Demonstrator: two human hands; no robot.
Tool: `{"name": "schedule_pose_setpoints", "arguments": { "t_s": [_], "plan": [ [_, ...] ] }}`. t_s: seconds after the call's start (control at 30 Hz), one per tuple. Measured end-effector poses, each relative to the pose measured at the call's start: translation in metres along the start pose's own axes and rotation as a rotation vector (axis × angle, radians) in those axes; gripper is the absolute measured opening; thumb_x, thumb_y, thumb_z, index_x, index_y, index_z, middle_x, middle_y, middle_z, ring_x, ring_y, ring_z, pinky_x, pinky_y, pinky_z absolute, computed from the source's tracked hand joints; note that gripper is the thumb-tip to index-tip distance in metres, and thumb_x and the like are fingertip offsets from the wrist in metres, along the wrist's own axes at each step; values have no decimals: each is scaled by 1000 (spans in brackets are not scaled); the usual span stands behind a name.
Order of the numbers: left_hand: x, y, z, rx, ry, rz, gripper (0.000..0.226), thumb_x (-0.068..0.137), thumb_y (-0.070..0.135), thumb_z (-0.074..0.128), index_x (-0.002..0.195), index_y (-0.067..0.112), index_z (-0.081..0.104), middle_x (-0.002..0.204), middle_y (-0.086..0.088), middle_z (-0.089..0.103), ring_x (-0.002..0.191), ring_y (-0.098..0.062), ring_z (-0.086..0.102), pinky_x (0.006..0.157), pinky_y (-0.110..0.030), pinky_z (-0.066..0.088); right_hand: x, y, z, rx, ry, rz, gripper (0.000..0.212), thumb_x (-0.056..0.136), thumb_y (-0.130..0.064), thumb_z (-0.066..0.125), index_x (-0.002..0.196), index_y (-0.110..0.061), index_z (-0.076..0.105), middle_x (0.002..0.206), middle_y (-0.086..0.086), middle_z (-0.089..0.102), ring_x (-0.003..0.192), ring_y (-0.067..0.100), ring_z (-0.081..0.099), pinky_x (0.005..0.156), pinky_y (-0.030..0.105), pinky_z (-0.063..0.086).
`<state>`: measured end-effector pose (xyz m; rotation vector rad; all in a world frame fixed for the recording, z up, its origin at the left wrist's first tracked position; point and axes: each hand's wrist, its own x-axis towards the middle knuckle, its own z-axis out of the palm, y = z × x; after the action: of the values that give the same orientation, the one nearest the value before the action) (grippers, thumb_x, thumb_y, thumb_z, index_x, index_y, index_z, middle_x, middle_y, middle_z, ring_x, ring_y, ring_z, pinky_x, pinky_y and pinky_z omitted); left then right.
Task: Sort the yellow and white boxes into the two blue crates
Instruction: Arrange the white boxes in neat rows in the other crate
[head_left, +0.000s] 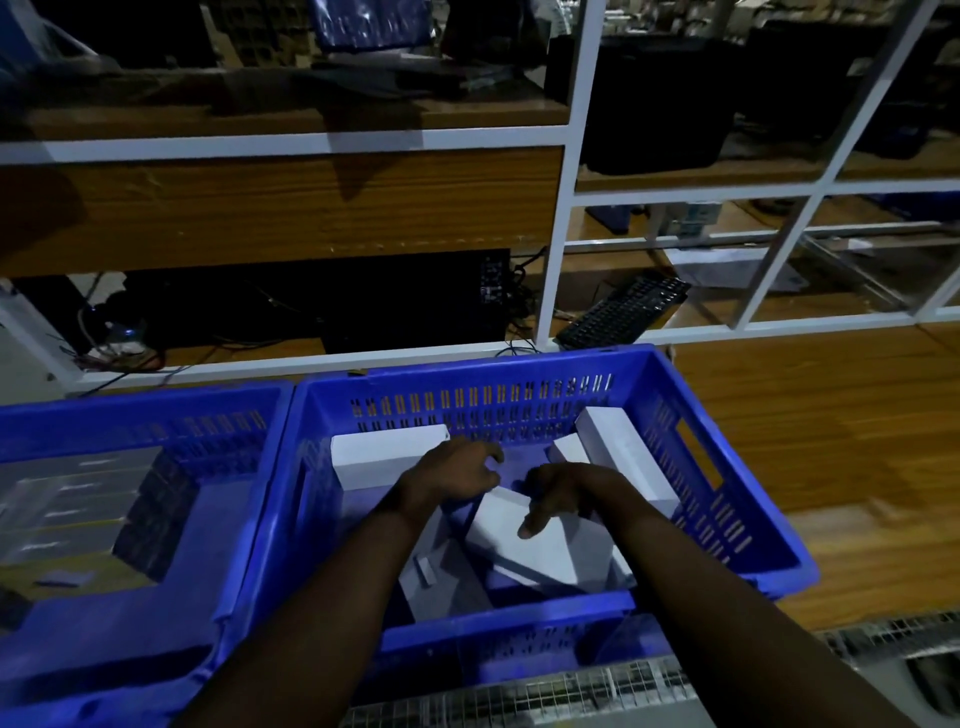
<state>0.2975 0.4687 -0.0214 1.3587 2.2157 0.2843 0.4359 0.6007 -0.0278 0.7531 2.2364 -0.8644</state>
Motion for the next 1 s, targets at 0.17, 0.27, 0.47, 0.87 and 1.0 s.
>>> {"name": "schedule_pose_setpoints", "arguments": {
  "t_s": [0.17, 0.27, 0.47, 0.87, 1.0],
  "plan": [
    [0, 3, 1, -47, -87, 39, 41, 97, 28, 52, 137, 20, 53, 139, -5, 56, 121, -25, 55, 93, -28, 42, -3, -3, -4, -41, -20, -15, 41, 73, -49, 78, 97, -20, 61, 99, -6, 56, 80, 12, 48, 79, 31, 39],
    [0, 3, 0, -83, -126, 44, 43, 98, 30, 52, 139, 17, 52, 143, -5, 52, 125, -25, 52, 96, -27, 39, -9, -5, -5, 2, 13, -83, 36, 79, -44, 76, 68, -22, 49, 71, -7, 48, 64, 11, 43, 63, 26, 38],
    [-2, -10, -8, -215, -40, -4, 41, 92, 53, 55, 121, 25, 61, 124, -1, 63, 112, -21, 59, 93, -35, 47, -14, -4, -15, 351, 220, -292, 25, 75, -27, 82, 86, -16, 63, 89, 5, 66, 80, 17, 60, 73, 30, 48],
    [-1, -24, -33, -327, 353, -155, 54, 96, 54, 47, 134, 15, 50, 140, -9, 51, 132, -32, 42, 92, -34, 35, -12, 0, -19, 466, 314, -256, 73, 62, -75, 66, 122, -34, 61, 124, -9, 63, 112, 15, 59, 100, 38, 47],
    [-3, -22, -33, -356, 469, -153, 42, 96, 49, 50, 121, 15, 55, 121, -9, 61, 116, -29, 54, 82, -32, 37, -19, 5, -28, 429, 352, -201, 36, 81, -49, 70, 111, -32, 57, 105, -6, 66, 91, 11, 61, 68, 25, 51]
  ]
}}
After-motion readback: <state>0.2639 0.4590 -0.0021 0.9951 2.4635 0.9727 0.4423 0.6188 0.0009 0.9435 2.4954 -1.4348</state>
